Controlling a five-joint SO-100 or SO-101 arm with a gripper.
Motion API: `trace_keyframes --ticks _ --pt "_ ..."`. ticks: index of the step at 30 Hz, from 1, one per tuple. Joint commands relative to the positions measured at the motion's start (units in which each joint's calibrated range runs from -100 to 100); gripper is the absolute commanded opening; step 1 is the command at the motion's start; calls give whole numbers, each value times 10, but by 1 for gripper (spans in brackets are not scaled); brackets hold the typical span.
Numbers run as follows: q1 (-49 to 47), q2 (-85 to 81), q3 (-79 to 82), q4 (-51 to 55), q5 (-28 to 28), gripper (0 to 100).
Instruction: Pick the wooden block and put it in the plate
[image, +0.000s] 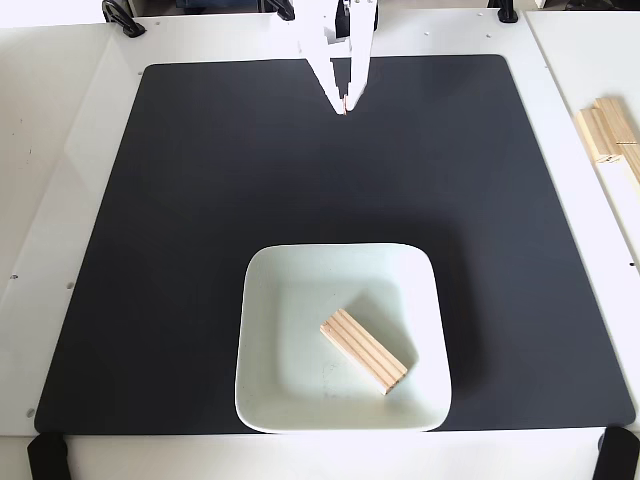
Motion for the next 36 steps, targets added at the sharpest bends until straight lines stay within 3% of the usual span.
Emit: trace_keyframes --ticks 1,9,19,28,36 --pt "-16 -56 5 164 -1 1" --pt "-35 -166 3 464 0 1" --pt "-22 -163 3 464 -4 1" --pt "102 -163 3 464 -4 1" --pt "109 -163 3 464 -4 1"
